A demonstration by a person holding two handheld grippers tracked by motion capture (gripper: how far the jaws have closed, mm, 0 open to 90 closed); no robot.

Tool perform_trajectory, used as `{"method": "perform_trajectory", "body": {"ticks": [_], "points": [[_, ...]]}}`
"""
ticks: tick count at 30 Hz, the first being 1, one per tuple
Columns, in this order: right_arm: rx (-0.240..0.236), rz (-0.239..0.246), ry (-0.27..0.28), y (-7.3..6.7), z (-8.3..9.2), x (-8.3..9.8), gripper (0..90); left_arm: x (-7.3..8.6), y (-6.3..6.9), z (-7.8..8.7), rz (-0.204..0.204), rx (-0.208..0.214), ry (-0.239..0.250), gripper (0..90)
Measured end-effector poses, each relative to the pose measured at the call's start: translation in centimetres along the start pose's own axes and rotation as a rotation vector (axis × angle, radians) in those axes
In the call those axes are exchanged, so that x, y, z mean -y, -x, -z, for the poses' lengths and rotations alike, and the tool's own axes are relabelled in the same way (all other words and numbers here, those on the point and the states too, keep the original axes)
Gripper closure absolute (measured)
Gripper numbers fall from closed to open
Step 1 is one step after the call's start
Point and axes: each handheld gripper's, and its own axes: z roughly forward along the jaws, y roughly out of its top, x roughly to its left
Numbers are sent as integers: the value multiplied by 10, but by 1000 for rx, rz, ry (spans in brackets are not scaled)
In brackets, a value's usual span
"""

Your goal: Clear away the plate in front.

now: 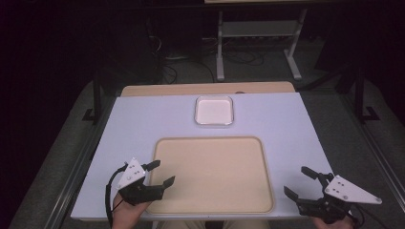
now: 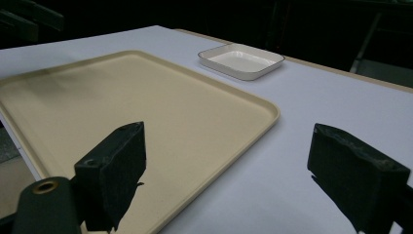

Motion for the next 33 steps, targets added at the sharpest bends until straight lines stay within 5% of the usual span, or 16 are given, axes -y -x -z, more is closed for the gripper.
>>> {"method": "perform_trajectory", "body": {"ticks": [10, 24, 33], "points": [[1, -2, 0, 0, 0, 0, 132, 0, 0, -2, 4, -3, -19, 275], [14, -21, 13, 2, 2, 1, 132, -9, -7, -14, 60, 59, -26, 270], [12, -24, 18, 3, 3, 1, 132, -20, -7, -23, 33, 78, -57, 268]]}}
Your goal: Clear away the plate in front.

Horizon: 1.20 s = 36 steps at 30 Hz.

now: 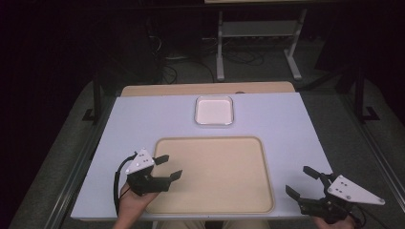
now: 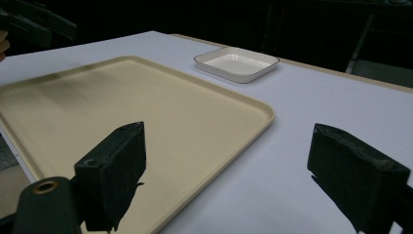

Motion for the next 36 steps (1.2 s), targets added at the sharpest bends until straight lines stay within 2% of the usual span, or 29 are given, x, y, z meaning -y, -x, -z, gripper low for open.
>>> {"method": "perform_trajectory", "body": {"ticks": [7, 9, 11, 14, 18, 21, 24, 27, 33, 36], "points": [[-2, -3, 2, 1, 0, 0, 131, -11, -1, -14, 3, 23, -9, 269], [-2, -3, 2, 1, 0, 1, 132, -10, -3, -20, 5, 21, -30, 270], [-2, -2, 2, 1, 0, 1, 132, -9, -8, -24, 33, 22, -39, 269], [-3, 1, 0, 1, 0, 1, 132, -13, -13, -29, 98, 54, -35, 266], [-1, 5, -4, 0, 0, 1, 132, -22, -10, -33, 74, 43, -42, 261], [1, 8, -8, 0, -1, 0, 132, -31, -10, -37, 70, 57, -49, 272], [1, 6, -6, 0, 0, 0, 132, -38, -13, -42, 75, 86, -61, 286], [0, 7, -6, 0, -1, 0, 132, -44, -15, -47, 72, 91, -76, 296], [-1, 4, -4, 1, 0, 1, 132, -54, -22, -56, 70, 71, -76, 299], [0, 2, -2, 1, 0, 1, 133, -59, -28, -63, 76, 78, -95, 331]]}}
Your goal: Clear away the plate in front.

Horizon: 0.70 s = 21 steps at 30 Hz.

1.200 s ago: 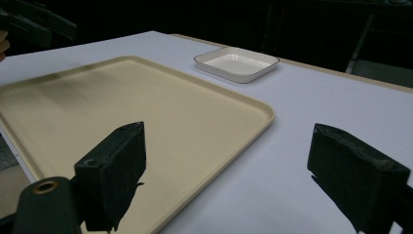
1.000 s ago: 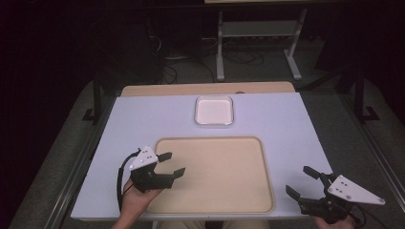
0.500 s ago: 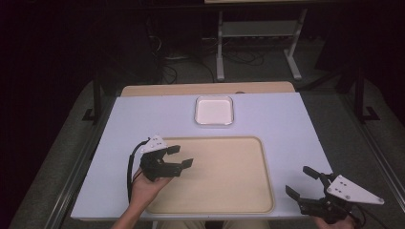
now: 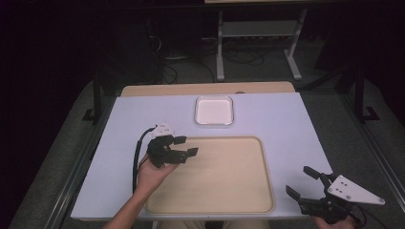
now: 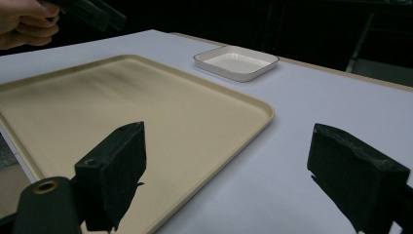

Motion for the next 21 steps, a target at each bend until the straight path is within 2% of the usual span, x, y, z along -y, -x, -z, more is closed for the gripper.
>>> {"method": "perform_trajectory", "body": {"ticks": [12, 16, 21], "points": [[10, -11, 1, 1, 0, 1, 133, -31, -14, -18, 6, -14, -16, 330], [11, -12, 1, 1, 0, 1, 133, -39, -20, -28, 12, -23, -40, 327], [9, -13, 3, 2, 1, 1, 133, -44, -28, -36, 22, -33, -42, 292]]}}
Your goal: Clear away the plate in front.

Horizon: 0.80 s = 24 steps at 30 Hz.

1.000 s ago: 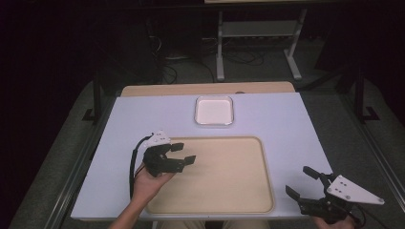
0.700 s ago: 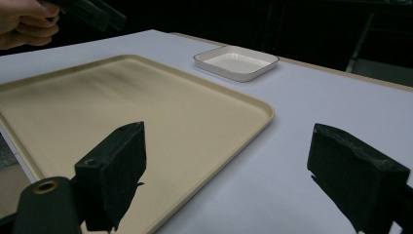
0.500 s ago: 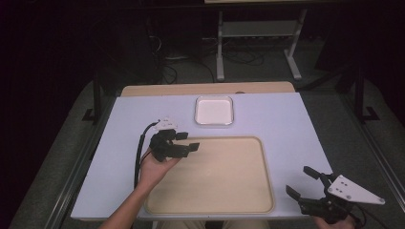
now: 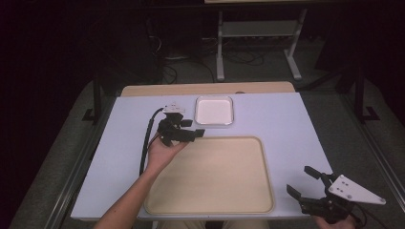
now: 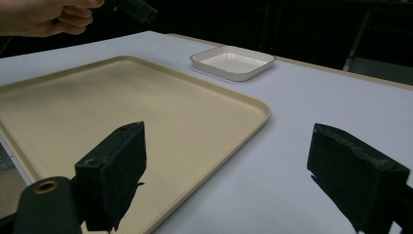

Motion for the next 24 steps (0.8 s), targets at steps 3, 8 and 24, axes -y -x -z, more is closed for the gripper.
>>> {"method": "perform_trajectory", "body": {"ticks": [3, 8, 24], "points": [[-2, 1, 0, 0, 0, 0, 133, -5, -5, -5, -10, -7, -28, 297], [-2, -1, 1, 0, 0, 0, 133, -16, -14, -15, -12, -21, -53, 295], [0, -2, 6, 1, 1, 0, 133, -37, -45, -45, 88, -71, -75, 332]]}}
